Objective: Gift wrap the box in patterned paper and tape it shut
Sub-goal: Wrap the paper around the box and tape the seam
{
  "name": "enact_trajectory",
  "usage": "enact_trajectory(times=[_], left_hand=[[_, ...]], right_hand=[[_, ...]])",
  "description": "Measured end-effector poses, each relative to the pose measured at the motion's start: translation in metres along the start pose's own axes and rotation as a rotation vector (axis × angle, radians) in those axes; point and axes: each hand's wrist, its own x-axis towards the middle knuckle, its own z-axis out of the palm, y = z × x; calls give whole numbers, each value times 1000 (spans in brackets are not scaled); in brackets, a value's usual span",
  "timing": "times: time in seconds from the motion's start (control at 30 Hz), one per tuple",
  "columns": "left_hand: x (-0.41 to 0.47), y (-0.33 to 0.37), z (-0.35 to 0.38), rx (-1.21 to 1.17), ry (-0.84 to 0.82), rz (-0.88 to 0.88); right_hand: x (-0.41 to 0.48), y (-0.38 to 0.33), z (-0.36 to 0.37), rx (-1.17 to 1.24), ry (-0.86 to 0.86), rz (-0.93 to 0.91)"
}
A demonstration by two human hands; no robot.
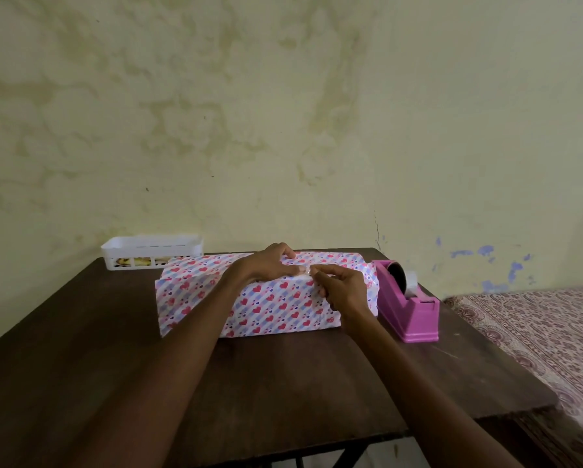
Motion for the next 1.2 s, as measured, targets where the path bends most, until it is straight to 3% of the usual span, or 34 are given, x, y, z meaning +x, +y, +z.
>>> enact_trajectory(times=[0.4,0.77,0.97,1.2], left_hand=[[2,-3,-2,55,-51,13],[1,-2,-2,56,-52,25],[0,-2,-3,34,-51,22],[0,-4,-6,41,-75,7]], right_hand=[[9,-10,2,46,82,169],[12,-16,19,-424,364,135],[0,-14,19,-466,305,81],[7,-30,3,-551,401,101]])
